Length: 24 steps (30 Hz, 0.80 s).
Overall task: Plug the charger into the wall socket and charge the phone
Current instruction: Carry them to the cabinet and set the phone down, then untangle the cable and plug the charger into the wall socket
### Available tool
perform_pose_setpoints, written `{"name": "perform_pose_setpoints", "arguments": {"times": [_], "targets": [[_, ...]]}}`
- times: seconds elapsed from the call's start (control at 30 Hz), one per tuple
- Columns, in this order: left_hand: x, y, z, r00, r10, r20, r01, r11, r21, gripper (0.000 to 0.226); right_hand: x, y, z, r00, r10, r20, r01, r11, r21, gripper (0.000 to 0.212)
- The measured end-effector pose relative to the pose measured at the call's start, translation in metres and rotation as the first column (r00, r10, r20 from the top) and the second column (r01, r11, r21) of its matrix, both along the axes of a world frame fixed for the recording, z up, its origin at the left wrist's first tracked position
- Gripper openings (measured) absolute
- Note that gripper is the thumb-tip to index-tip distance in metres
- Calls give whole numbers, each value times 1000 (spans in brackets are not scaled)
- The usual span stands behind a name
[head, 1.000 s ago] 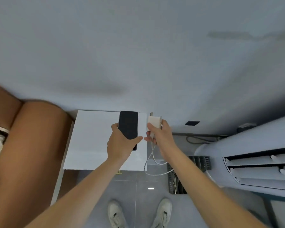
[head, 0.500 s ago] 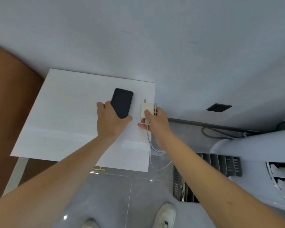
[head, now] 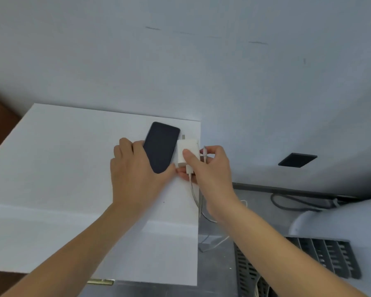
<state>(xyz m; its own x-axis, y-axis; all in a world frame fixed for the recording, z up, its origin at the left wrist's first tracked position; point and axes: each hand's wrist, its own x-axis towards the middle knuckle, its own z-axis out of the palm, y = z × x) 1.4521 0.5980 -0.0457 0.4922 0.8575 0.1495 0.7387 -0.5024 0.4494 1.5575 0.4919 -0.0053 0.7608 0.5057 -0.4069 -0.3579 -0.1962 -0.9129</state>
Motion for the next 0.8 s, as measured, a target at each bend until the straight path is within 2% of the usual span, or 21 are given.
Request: {"name": "perform_pose_setpoints", "arguments": {"times": [0.17,0.23,0.37,0.43,0.5,0.6,0.7,0.8], "targets": [[-2,-2,-4,999,-33,19,32,999,17,78,7,-2,-7,996,71,57,-69,997,-38,27],[-5,-1,-6,996,-66,55,64,997,35,73,9,-3,-12,996,78,37,-77,997,-20,25],[-6,-3,-4,937,-223,270,176,966,190,51,12,-4,-19,994,91,-52,-84,988,132,24],[-5,-10,-2,865,-366,343,304,926,222,41,17,-8,-20,994,89,-64,-75,978,196,39],[-1,-19,0,794,-449,410,432,891,138,33,24,-12,-19,996,86,-34,-77,974,214,48],[12,-30,3,713,-478,513,582,811,-54,25,33,-19,-11,994,107,-27,-96,962,255,31],[26,-41,12,659,-413,629,694,655,-299,27,38,-24,2,994,71,-87,-41,949,314,27],[34,-47,22,643,-361,676,726,568,-387,29,42,-27,10,992,26,-122,22,928,373,28]]}}
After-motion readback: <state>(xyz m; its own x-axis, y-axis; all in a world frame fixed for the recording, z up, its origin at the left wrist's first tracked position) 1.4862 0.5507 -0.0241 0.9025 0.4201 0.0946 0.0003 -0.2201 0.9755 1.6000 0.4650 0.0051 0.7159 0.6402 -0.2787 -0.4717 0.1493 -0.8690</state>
